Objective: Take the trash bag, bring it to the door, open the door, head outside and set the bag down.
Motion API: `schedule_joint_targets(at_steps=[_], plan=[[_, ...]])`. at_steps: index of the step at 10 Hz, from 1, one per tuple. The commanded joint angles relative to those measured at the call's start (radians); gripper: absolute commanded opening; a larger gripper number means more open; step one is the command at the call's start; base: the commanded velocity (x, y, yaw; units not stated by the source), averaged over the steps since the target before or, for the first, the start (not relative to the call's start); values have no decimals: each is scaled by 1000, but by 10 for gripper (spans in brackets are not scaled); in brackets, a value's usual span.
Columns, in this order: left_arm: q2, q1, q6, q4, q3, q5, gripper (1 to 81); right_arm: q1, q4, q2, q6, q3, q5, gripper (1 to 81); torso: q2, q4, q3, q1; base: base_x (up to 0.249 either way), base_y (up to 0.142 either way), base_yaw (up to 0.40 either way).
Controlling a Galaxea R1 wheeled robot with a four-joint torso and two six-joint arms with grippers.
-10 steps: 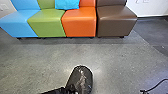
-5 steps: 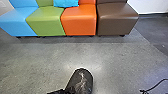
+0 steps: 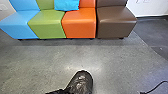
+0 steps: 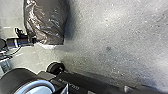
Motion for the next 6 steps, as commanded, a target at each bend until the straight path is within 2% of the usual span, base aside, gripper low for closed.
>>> schedule_joint_targets(at_steps=[1, 3, 6], plan=[[-37, -85, 0, -38, 9, 75, 10, 34, 26, -28, 2, 1, -76, 811, 97, 0, 96, -63, 0, 0, 0], [-52, -77, 0, -36, 35, 95, 10, -10, 24, 2, -5, -39, -73, 811, 164, 0, 162, -106, 0, 0, 0], [-132, -56, 2, -36, 159, 101, 10, -130, 26, 102, -10, -151, -55, 811, 262, 0, 261, -169, 0, 0, 0]])
